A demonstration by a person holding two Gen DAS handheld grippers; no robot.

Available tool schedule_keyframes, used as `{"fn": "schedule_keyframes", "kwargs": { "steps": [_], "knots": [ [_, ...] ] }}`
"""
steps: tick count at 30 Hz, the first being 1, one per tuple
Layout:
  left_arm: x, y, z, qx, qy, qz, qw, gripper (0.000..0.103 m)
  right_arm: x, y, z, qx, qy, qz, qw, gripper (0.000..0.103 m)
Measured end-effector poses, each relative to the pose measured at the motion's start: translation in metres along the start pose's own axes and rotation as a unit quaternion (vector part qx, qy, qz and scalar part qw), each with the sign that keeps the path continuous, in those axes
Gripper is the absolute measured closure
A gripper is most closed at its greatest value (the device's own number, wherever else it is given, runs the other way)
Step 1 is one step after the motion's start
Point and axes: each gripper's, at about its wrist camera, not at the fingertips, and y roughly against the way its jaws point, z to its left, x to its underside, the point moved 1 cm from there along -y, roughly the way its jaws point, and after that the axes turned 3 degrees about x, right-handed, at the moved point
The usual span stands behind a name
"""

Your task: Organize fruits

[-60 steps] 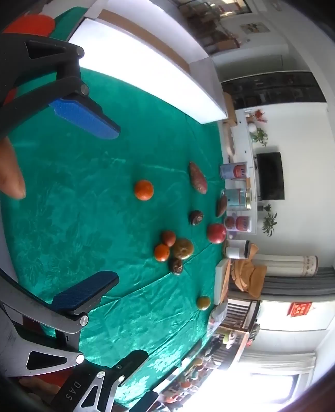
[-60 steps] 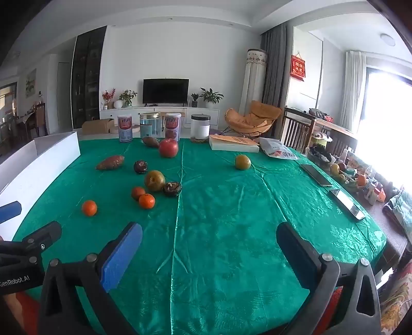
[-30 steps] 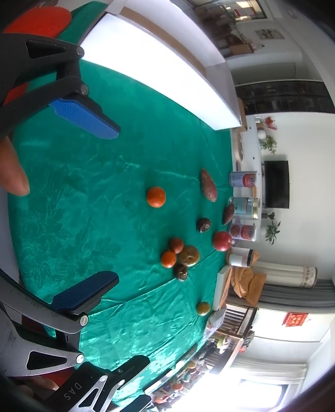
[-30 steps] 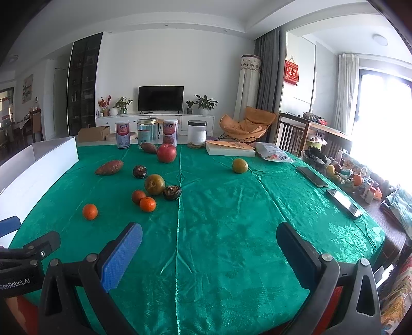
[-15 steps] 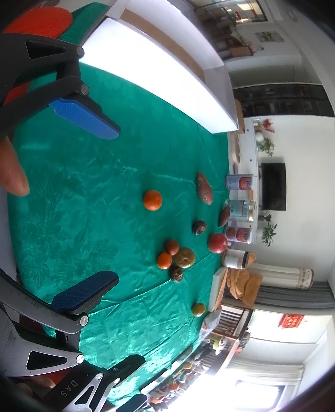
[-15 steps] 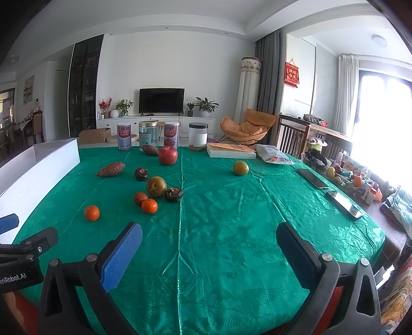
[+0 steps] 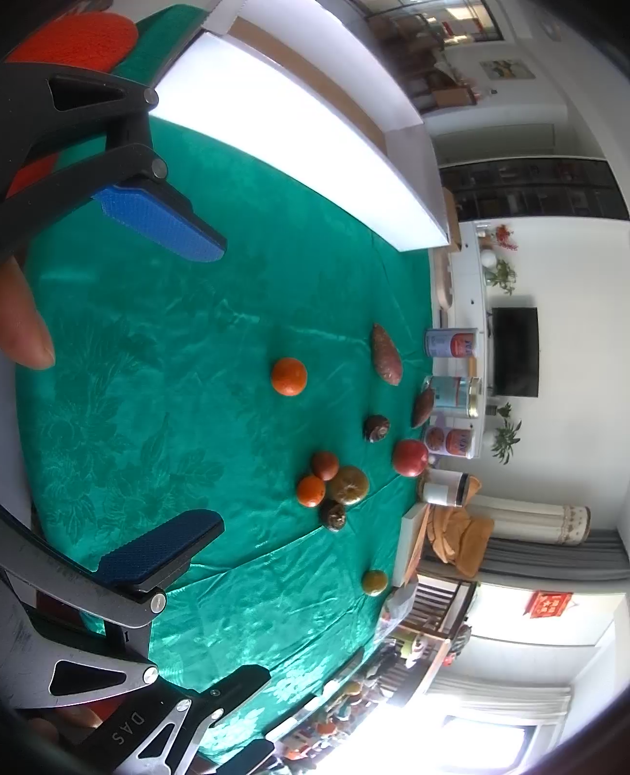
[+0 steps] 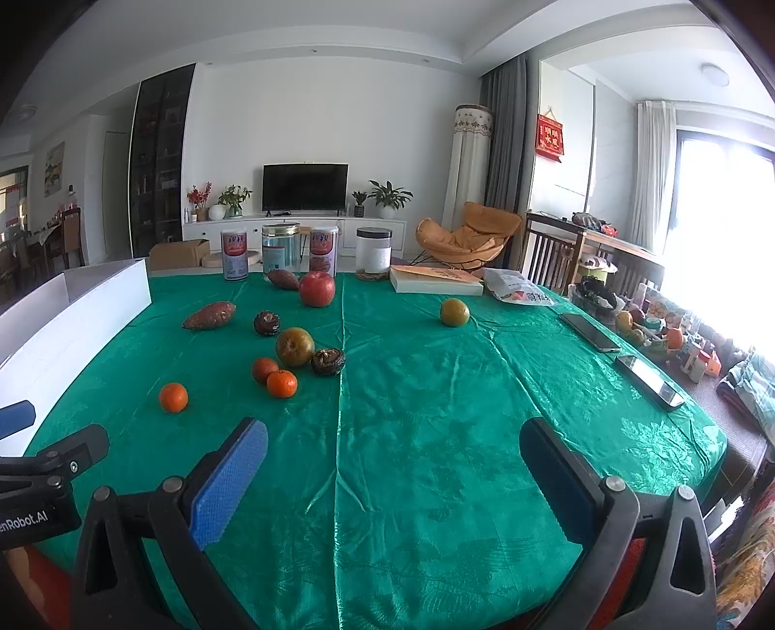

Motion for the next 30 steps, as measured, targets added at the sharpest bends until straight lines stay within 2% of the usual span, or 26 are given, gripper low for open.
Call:
{"fn": "schedule_keyframes", "kwargs": {
  "steps": [30],
  "knots": [
    [0.0045,0.0008,0.0001,-0.002,-0.001,0.0,1.0,0.0,0.0019,-0.0007,0.0,-0.004,-0.002,-0.001,1.0,0.0]
  ]
}}
